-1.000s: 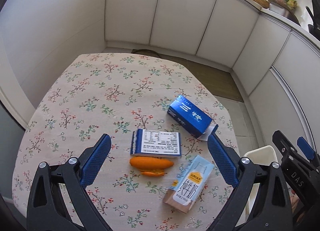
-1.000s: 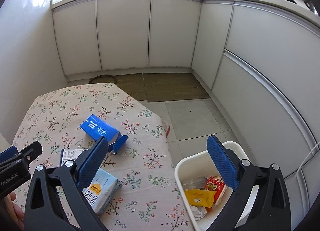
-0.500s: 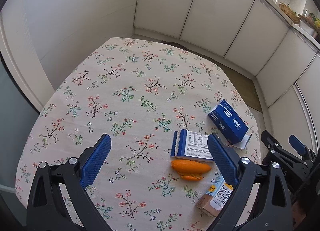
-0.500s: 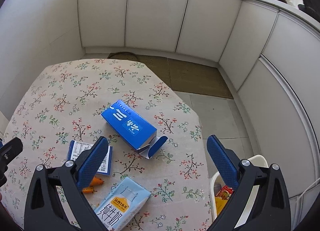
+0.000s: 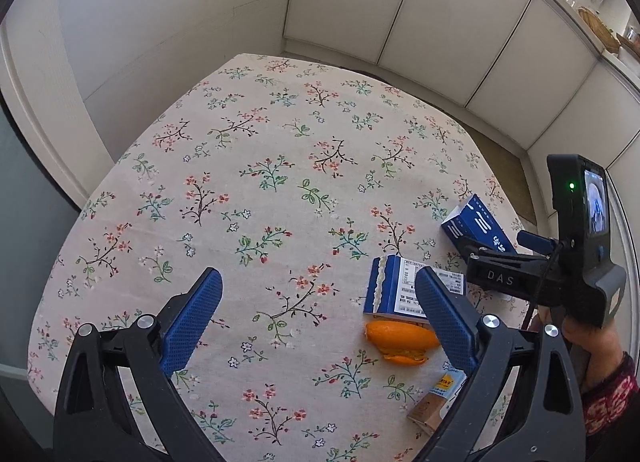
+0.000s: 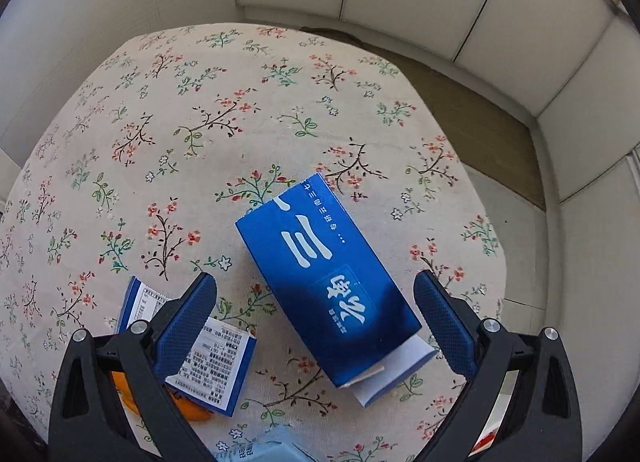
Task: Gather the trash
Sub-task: 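Grasp the blue box with the right tool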
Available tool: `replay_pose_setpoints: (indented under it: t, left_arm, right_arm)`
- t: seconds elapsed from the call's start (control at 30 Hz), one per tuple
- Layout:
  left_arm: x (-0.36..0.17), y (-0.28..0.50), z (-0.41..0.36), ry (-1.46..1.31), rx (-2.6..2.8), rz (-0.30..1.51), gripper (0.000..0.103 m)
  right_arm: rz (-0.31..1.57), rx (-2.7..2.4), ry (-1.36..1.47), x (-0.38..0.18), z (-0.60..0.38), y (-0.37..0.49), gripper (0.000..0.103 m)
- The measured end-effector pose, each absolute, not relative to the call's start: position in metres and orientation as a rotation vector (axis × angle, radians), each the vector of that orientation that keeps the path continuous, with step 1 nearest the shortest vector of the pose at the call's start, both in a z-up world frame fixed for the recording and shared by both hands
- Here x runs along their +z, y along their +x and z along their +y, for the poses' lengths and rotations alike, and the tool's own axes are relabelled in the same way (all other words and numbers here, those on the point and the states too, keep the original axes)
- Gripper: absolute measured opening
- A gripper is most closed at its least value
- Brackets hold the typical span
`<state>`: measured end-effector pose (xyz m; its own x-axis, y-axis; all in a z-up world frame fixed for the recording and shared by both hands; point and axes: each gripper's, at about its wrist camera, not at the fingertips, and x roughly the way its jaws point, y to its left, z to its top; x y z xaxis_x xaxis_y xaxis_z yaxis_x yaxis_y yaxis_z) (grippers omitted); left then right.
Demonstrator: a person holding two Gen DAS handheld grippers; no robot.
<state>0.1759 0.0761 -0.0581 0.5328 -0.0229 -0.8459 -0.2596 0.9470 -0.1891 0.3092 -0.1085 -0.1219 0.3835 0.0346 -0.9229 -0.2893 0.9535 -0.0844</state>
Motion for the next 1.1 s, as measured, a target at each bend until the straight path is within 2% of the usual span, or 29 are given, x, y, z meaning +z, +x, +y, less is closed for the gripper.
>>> replay_pose_setpoints:
  t: [0.1,0.13,0.17,0.2,0.23,0.5,0.77,0.9,1.1]
  left_arm:
    - [-0.064,0.179,0.075,-0.319,0.141,1.023,0.093]
    - [-0.066,0.179,0.075,-0.323,0.141,1.028,0.093]
    - [-0.067,0.18,0.075,-0.328,0.141,1.033,0.093]
    - [-0.069,0.181,0.075,-0.33,0.141,1.037,0.093]
    - [-0.07,0.181,0.074,-0.33,0.141,1.039,0.093]
    - [-0.082,0.188,0.058,-0.345,0.105,1.097,0.093]
    - [-0.104,0.209,0.011,-0.284,0.042,1.194,0.093]
    - [-0.116,0.224,-0.021,-0.151,0.024,1.238,0.093]
    - [-0.133,0.241,-0.041,-0.099,0.028,1.291,0.096]
  right_arm:
    - [1.195,0.206,-0.247,-0.132,-0.112,0.319,0.096]
    - [1.205,0.204,-0.235,-0.134,-0.115,0.321,0.088]
    - [1.215,0.204,-0.217,-0.136,-0.119,0.322,0.07]
    - [1.243,0.208,-0.179,-0.14,-0.124,0.323,0.062]
    - [1.264,0.21,-0.131,-0.143,-0.13,0.324,0.06]
    - [1.223,0.179,0.064,-0.133,-0.169,0.3,0.058]
    - [1.103,0.044,0.191,-0.066,-0.222,0.264,0.058]
    - [1.068,0.049,0.236,-0.035,-0.238,0.236,0.058]
    - [1.039,0.073,0.419,-0.022,-0.266,0.183,0.059]
